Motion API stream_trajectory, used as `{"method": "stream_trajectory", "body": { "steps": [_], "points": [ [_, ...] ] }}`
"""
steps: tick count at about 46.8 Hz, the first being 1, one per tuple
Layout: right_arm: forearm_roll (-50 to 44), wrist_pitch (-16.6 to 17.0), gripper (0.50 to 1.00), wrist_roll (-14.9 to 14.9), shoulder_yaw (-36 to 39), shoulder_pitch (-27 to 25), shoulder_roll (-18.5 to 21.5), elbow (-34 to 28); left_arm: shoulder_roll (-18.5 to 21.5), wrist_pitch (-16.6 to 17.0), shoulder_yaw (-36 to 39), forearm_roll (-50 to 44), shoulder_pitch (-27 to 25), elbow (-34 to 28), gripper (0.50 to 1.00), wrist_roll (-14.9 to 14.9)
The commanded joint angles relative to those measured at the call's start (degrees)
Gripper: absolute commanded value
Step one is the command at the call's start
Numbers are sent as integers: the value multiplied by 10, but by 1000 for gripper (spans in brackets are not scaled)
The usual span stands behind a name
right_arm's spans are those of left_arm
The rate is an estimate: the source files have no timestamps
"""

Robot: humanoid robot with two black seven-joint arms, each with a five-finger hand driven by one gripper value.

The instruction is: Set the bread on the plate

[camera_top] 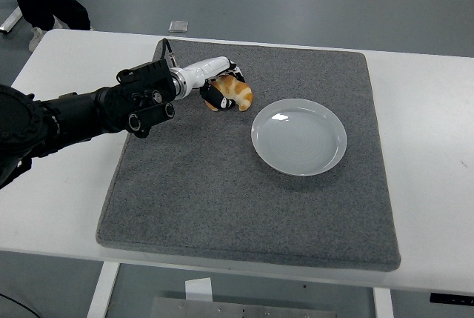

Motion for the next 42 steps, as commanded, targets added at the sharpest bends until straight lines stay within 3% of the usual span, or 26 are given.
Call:
{"method": "stream_trajectory", "body": {
  "steps": [1,26,42],
  "points": [
    [0,1,954,0,0,0,0,0,0,-1,0,5,0,1,500,-1],
    [0,0,952,0,0,0,0,1,4,-1,-6,15,-13,-1,500,-6],
    [0,0,952,0,0,0,0,0,43,1,-32,13,-83,-57,500,-3]
  ]
}}
